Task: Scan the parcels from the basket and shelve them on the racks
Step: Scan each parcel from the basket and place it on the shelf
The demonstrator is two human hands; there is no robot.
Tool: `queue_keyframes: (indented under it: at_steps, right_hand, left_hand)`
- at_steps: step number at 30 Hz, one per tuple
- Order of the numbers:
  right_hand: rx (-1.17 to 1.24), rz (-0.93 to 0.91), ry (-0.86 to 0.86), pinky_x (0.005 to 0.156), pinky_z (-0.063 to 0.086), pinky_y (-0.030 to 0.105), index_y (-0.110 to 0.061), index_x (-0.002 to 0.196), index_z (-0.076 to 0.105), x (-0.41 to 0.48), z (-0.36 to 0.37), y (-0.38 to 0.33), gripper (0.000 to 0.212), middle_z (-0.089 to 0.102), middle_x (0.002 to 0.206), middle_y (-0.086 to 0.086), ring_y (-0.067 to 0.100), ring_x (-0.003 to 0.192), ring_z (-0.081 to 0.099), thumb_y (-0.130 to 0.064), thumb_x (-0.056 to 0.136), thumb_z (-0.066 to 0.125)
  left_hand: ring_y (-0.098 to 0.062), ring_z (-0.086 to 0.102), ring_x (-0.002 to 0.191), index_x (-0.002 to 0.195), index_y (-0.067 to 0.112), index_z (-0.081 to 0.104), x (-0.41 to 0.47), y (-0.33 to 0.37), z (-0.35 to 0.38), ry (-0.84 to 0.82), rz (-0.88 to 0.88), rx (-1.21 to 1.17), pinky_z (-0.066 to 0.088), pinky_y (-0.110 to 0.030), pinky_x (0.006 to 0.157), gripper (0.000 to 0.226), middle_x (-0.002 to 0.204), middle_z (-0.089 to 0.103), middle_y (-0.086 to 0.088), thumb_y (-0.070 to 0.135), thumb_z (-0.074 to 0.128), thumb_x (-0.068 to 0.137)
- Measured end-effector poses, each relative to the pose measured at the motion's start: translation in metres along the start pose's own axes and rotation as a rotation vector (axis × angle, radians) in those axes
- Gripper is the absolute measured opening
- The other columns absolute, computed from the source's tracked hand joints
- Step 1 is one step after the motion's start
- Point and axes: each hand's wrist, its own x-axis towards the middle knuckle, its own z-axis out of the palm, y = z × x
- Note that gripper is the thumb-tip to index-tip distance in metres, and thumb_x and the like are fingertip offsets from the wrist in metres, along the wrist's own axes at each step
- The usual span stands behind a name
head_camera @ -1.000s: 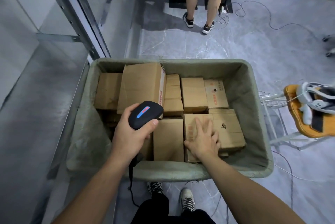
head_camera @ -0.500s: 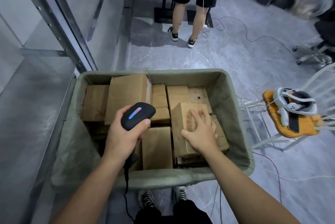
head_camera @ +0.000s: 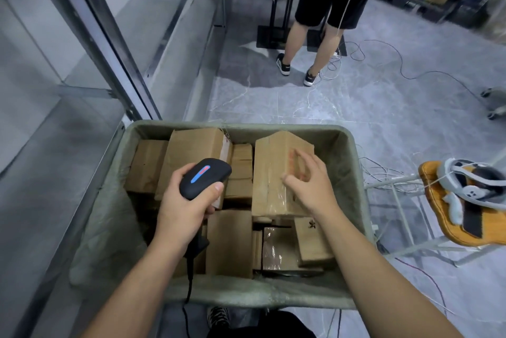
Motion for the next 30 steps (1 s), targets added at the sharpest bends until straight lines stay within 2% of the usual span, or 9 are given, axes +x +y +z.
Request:
queue_keyframes:
  at_steps: [5,8,11,13,16,19,21,24,30]
  right_hand:
    - [0.238,0.072,-0.085,0.100,0.041,0.033,-0.038,0.151,0.040,0.032,0.002,0.021,0.076,0.033,0.157,-0.004,0.015,0.137,0.039,-0.026,0.086,0.076]
    - [0.384,0.131,-0.151,0.102,0.048,0.033,-0.037,0.152,0.039,0.043,0.006,0.037,0.075,0.045,0.153,-0.001,0.013,0.130,0.053,-0.020,0.087,0.073]
    - [0.423,0.168,-0.167,0.081,0.052,0.017,-0.042,0.154,0.036,0.048,0.001,0.041,0.071,0.057,0.140,-0.011,-0.005,0.108,0.064,-0.012,0.094,0.062]
    - [0.394,0.169,-0.168,0.080,0.053,0.017,-0.046,0.154,0.031,0.049,-0.002,0.038,0.071,0.055,0.140,-0.012,-0.001,0.110,0.064,-0.014,0.097,0.059]
    - [0.151,0.093,-0.116,0.107,0.041,0.031,-0.046,0.157,0.022,0.047,-0.001,0.032,0.078,0.033,0.160,-0.006,0.015,0.139,0.043,-0.029,0.095,0.066]
    - [-0.105,0.031,-0.104,0.121,0.023,0.036,-0.040,0.159,0.016,0.041,0.006,0.024,0.090,0.006,0.168,-0.007,0.018,0.153,0.016,-0.043,0.089,0.072]
    - [-0.309,0.014,-0.122,0.123,0.022,0.047,-0.039,0.160,0.011,0.037,0.010,0.017,0.096,-0.007,0.168,-0.010,0.023,0.155,0.007,-0.056,0.086,0.070]
    - [-0.589,0.033,-0.131,0.119,0.020,0.058,-0.036,0.160,0.005,0.031,0.017,0.005,0.104,-0.016,0.167,-0.008,0.027,0.154,0.001,-0.069,0.082,0.065]
    - [-0.691,0.115,-0.111,0.116,0.024,0.056,-0.029,0.160,-0.004,0.026,0.033,-0.003,0.114,-0.023,0.166,0.004,0.035,0.153,0.002,-0.067,0.080,0.068]
  left_hand:
    - [-0.014,0.060,0.053,0.117,0.033,0.060,-0.002,0.008,0.013,0.056,-0.004,-0.003,0.050,-0.023,0.052,0.054,0.077,0.073,0.008,0.031,0.078,0.067]
    - [-0.016,0.059,0.054,0.117,0.033,0.060,-0.004,0.011,0.018,0.103,-0.003,0.005,0.051,-0.023,0.052,0.053,0.078,0.072,0.002,0.027,0.082,0.070]
    - [-0.020,0.056,0.055,0.117,0.030,0.059,-0.004,0.013,0.022,0.139,0.007,0.006,0.050,-0.023,0.051,0.045,0.087,0.070,-0.010,0.009,0.081,0.084]
    - [-0.019,0.057,0.055,0.115,0.032,0.060,-0.004,0.013,0.026,0.150,0.011,0.002,0.051,-0.024,0.051,0.043,0.093,0.070,-0.013,0.010,0.081,0.085]
    - [-0.017,0.058,0.054,0.116,0.031,0.060,-0.004,0.015,0.031,0.160,-0.001,-0.035,0.051,-0.024,0.051,0.051,0.094,0.070,-0.011,0.026,0.082,0.070]
    - [-0.016,0.056,0.053,0.123,0.023,0.060,-0.006,0.015,0.034,0.150,-0.012,-0.049,0.050,-0.024,0.051,0.056,0.088,0.070,-0.008,0.019,0.086,0.074]
    - [-0.016,0.055,0.052,0.125,0.020,0.059,-0.007,0.014,0.033,0.142,-0.009,-0.052,0.050,-0.023,0.051,0.049,0.087,0.070,-0.008,0.008,0.082,0.083]
    - [-0.017,0.058,0.054,0.121,0.027,0.060,-0.008,0.013,0.028,0.138,-0.005,-0.041,0.050,-0.025,0.053,0.055,0.093,0.070,-0.010,0.019,0.086,0.074]
    - [-0.017,0.058,0.055,0.125,0.024,0.058,-0.011,0.015,0.015,0.130,0.009,-0.024,0.051,-0.024,0.052,0.044,0.094,0.070,-0.012,0.007,0.076,0.088]
